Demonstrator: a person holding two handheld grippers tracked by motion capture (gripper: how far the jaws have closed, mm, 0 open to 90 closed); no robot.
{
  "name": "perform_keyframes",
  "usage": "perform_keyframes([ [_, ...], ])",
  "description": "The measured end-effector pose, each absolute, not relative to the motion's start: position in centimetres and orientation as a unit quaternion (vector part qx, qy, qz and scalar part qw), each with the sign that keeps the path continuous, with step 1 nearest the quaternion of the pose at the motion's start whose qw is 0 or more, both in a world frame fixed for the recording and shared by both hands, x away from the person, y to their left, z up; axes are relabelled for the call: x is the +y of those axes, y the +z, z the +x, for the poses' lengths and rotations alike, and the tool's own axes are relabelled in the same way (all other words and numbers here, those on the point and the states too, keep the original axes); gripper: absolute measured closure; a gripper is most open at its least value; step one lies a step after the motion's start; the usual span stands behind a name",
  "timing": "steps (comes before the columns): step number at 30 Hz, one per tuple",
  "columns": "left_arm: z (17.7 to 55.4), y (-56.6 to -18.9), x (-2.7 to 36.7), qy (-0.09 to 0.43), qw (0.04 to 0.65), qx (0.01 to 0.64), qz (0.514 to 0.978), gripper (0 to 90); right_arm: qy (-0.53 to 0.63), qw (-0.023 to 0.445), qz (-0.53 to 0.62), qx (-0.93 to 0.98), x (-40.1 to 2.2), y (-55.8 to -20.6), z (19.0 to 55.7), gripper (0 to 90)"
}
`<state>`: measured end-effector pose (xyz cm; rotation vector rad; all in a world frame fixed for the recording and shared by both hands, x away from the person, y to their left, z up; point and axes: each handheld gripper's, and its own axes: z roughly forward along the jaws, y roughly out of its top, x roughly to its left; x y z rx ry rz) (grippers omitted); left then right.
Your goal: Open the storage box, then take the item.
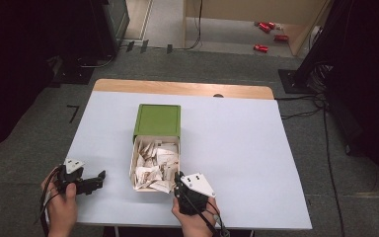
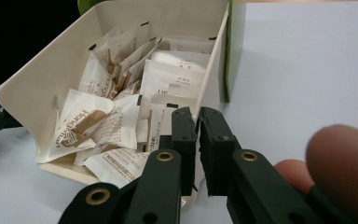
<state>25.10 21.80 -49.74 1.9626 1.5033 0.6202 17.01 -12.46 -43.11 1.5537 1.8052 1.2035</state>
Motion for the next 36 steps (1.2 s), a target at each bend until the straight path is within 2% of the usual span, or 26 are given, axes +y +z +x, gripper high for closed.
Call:
perform_keyframes([
  [9, 25.1, -49.7, 21.8, 0.233, 0.292, 0.564, 0.736, 7.4, 0.442, 0.228, 0.563, 0.660, -12.7, -43.1, 16.7, 84.0],
  [10, 25.1, -49.7, 21.8, 0.233, 0.292, 0.564, 0.736, 7.4, 0.443, 0.225, 0.561, 0.662, -12.7, -43.0, 16.7, 80.0],
  [11, 25.1, -49.7, 21.8, 0.233, 0.292, 0.564, 0.736, 7.4, 0.443, 0.225, 0.561, 0.662, -12.7, -43.0, 16.7, 80.0],
  [12, 25.1, -49.7, 21.8, 0.233, 0.292, 0.564, 0.736, 7.4, 0.446, 0.226, 0.553, 0.667, -12.8, -42.6, 16.7, 69.8],
  [16, 25.1, -49.7, 21.8, 0.233, 0.292, 0.564, 0.736, 7.4, 0.444, 0.232, 0.558, 0.661, -13.1, -42.0, 17.0, 57.0],
  [18, 25.1, -49.7, 21.8, 0.233, 0.292, 0.564, 0.736, 7.4, 0.441, 0.237, 0.562, 0.658, -13.2, -41.7, 17.2, 53.5],
  [25, 25.1, -49.7, 21.8, 0.233, 0.292, 0.564, 0.736, 7.4, 0.453, 0.251, 0.555, 0.651, -13.6, -39.8, 17.8, 50.4],
  [36, 25.1, -49.7, 21.8, 0.233, 0.293, 0.564, 0.736, 7.4, 0.465, 0.261, 0.536, 0.654, -12.5, -37.8, 18.8, 51.3],
])
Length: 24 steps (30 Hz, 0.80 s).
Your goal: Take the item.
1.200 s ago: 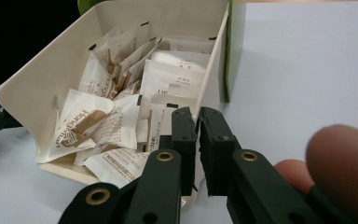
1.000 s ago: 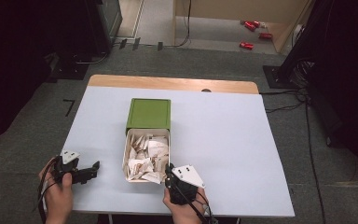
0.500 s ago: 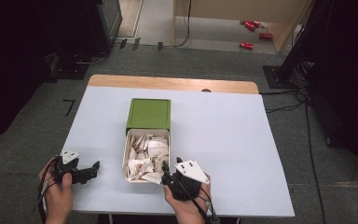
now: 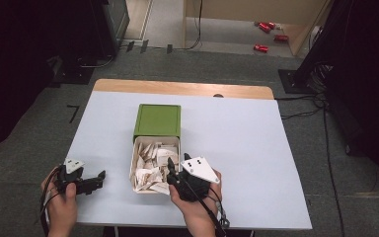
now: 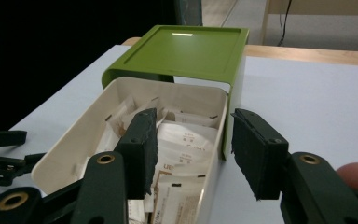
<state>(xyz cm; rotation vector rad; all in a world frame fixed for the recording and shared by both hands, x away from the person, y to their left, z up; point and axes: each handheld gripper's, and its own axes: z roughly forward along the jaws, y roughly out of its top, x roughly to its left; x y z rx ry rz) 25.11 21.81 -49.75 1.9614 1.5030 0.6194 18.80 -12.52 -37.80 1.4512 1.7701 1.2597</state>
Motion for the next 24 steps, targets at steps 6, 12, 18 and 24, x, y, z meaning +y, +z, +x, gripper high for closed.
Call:
perform_keyframes([
  [6, 25.1, -49.8, 21.8, 0.232, 0.293, 0.564, 0.736, 7.4, 0.467, 0.256, 0.529, 0.660, -11.3, -37.8, 19.4, 52.4],
  [12, 25.1, -49.8, 21.8, 0.232, 0.293, 0.564, 0.736, 7.4, 0.462, 0.246, 0.523, 0.673, -9.9, -38.8, 19.8, 53.7],
  [18, 25.1, -49.7, 21.8, 0.232, 0.293, 0.564, 0.736, 7.4, 0.453, 0.229, 0.514, 0.692, -7.9, -40.1, 19.7, 55.2],
  [24, 25.1, -49.8, 21.8, 0.232, 0.293, 0.564, 0.736, 7.4, 0.450, 0.207, 0.507, 0.706, -6.4, -41.7, 19.4, 61.1],
])
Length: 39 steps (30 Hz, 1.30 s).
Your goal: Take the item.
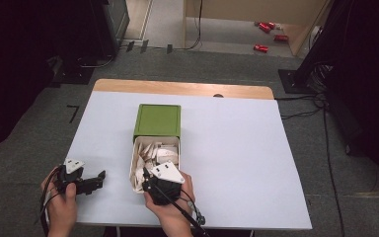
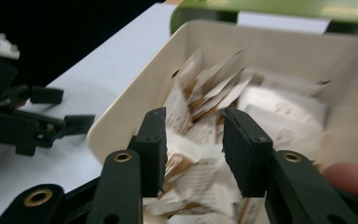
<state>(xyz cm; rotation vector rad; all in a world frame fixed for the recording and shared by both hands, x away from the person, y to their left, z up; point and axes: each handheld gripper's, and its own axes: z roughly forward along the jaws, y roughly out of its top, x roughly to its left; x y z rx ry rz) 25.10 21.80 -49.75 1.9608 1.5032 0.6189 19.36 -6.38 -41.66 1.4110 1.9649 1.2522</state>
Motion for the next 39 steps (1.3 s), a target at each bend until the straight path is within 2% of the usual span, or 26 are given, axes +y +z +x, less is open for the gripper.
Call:
perform_keyframes([
  [13, 25.1, -49.7, 21.8, 0.232, 0.293, 0.564, 0.736, 7.4, 0.442, 0.182, 0.513, 0.713, -5.2, -43.9, 19.1, 70.0],
  [22, 25.1, -49.7, 21.8, 0.232, 0.293, 0.564, 0.736, 7.4, 0.446, 0.172, 0.517, 0.710, -4.9, -44.7, 19.0, 86.4],
  [26, 25.1, -49.7, 21.8, 0.232, 0.293, 0.564, 0.736, 7.4, 0.451, 0.172, 0.514, 0.709, -5.0, -44.7, 18.9, 90.0],
  [36, 25.1, -49.7, 21.8, 0.232, 0.292, 0.564, 0.736, 7.4, 0.460, 0.182, 0.508, 0.705, -5.5, -44.2, 18.9, 89.7],
  [39, 25.1, -49.7, 21.8, 0.232, 0.292, 0.564, 0.736, 7.4, 0.460, 0.177, 0.506, 0.708, -5.4, -44.3, 18.8, 81.4],
])
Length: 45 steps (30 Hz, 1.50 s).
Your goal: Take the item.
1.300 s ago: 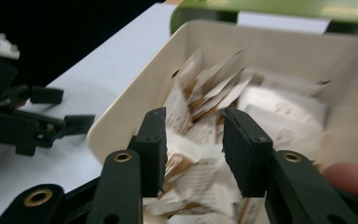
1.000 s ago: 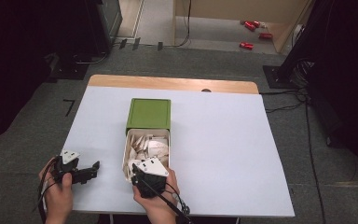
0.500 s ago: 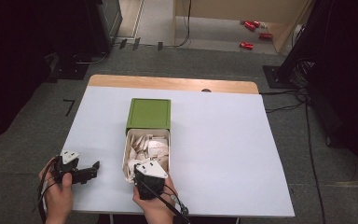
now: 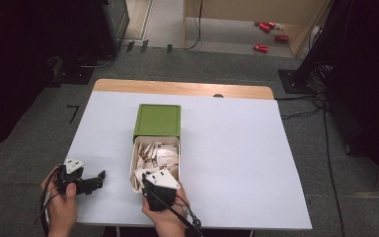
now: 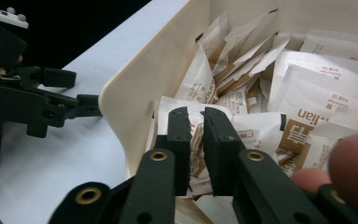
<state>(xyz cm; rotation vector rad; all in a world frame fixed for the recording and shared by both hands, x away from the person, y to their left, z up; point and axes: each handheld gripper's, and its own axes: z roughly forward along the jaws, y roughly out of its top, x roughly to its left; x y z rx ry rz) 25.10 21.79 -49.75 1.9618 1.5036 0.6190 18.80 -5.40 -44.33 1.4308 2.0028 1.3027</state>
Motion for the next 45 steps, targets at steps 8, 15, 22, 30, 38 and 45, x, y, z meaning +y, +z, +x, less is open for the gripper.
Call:
perform_keyframes([
  [8, 25.1, -49.7, 21.8, 0.232, 0.293, 0.564, 0.736, 7.4, 0.466, 0.182, 0.512, 0.698, -5.5, -44.5, 18.4, 73.2],
  [15, 25.1, -49.7, 21.8, 0.232, 0.293, 0.564, 0.736, 7.4, 0.460, 0.154, 0.525, 0.700, -5.2, -45.1, 18.6, 66.3],
  [22, 25.1, -49.7, 21.8, 0.232, 0.292, 0.564, 0.737, 7.4, 0.453, 0.162, 0.525, 0.702, -4.7, -45.3, 18.5, 76.6],
  [30, 25.1, -49.7, 21.8, 0.232, 0.292, 0.564, 0.736, 7.4, 0.464, 0.167, 0.509, 0.706, -5.1, -45.1, 18.6, 86.5],
  [38, 25.1, -49.7, 21.8, 0.232, 0.292, 0.564, 0.736, 7.4, 0.473, 0.183, 0.502, 0.700, -5.8, -44.0, 18.6, 89.3],
  [45, 25.1, -49.8, 21.8, 0.233, 0.292, 0.564, 0.736, 7.4, 0.479, 0.195, 0.498, 0.696, -6.5, -43.0, 18.8, 90.0],
])
